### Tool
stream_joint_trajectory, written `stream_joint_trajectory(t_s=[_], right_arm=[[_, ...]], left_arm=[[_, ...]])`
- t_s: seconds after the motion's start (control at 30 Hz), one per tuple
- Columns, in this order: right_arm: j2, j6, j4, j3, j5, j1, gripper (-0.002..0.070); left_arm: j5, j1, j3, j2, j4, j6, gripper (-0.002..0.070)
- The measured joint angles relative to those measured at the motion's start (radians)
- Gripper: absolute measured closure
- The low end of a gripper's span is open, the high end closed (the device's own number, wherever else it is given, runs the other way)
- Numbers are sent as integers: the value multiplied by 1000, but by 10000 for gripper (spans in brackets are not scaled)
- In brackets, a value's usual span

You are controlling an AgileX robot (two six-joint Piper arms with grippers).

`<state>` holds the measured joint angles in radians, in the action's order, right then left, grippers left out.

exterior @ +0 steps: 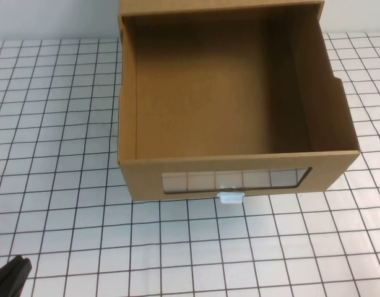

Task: Open the shoe box
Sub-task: 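Pull the top drawer of the cardboard box fully open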

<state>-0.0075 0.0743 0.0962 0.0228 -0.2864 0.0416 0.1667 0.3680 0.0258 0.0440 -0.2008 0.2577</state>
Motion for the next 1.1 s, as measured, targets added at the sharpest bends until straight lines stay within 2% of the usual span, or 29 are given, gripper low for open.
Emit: stream_joint_trajectory(t_s=[0.17, 1.03, 1.1], right_arm=[[0, 9, 11, 0, -63, 0, 689], [0, 17, 15, 0, -70, 0, 689], [0, 17, 17, 0, -70, 0, 689]], left_arm=[[0, 0, 0, 0, 0, 0, 680], [-10, 0, 0, 0, 0, 0, 680], [-44, -22, 0, -2, 10, -9, 680]])
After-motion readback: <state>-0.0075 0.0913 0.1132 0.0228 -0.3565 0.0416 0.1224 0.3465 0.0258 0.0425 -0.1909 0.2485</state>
